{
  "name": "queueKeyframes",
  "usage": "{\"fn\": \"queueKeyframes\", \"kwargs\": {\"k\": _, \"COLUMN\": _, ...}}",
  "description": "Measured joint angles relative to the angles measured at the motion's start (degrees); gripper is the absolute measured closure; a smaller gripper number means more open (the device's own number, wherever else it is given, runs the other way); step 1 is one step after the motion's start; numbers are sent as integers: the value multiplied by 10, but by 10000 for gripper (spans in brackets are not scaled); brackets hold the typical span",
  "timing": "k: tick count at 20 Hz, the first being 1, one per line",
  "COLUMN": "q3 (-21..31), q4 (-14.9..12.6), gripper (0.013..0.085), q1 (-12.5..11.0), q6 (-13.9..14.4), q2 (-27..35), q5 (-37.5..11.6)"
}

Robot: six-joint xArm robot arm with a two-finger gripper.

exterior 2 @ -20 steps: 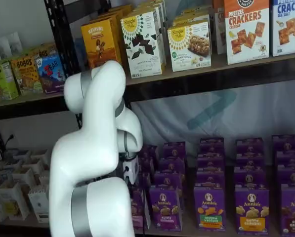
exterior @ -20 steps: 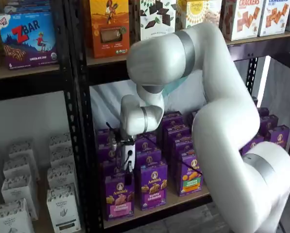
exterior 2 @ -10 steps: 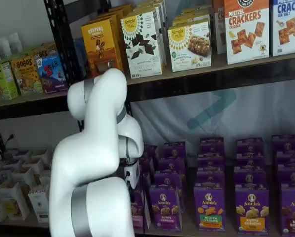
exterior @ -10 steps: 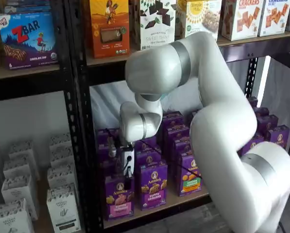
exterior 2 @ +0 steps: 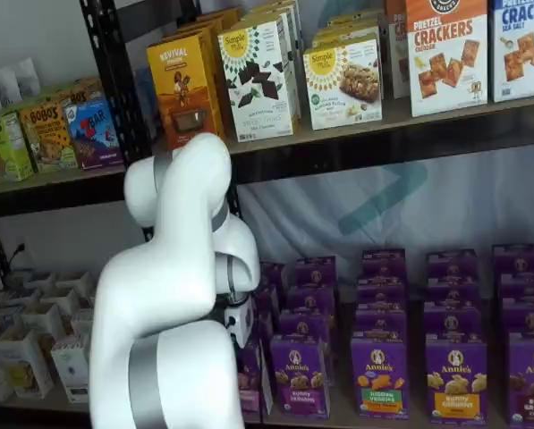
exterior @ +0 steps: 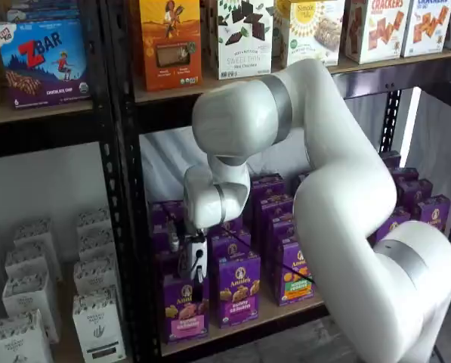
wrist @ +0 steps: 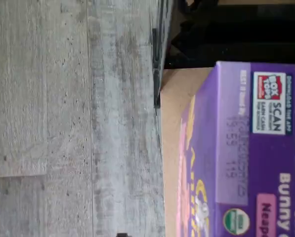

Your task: Pick up the purple box with a pink patch in the middle, on the bottom shelf, the first box from the left

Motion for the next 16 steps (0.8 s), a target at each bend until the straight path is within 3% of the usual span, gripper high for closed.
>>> {"fn": "queueKeyframes", "kwargs": {"k": 9, "q3": -7, "q4": -5, "gripper": 130, "q1": 3, "q6": 7, "q2": 14, "q5": -6}}
{"fn": "queueKeyframes", "kwargs": {"k": 13, "q3": -8, "q4": 0, "gripper": 210, "q1": 4, "q6": 3, "q2": 16, "q5": -7}}
{"fn": "queueKeyframes", "kwargs": {"k": 15, "q3": -10, "q4": 0, "gripper": 290, "q1": 5, "q6": 4, "q2": 18, "q5": -8}}
{"fn": "queueKeyframes", "kwargs": {"k": 16, "q3": -10, "q4": 0, "gripper": 290, "q1": 5, "q6": 5, "q2": 18, "q5": -8}}
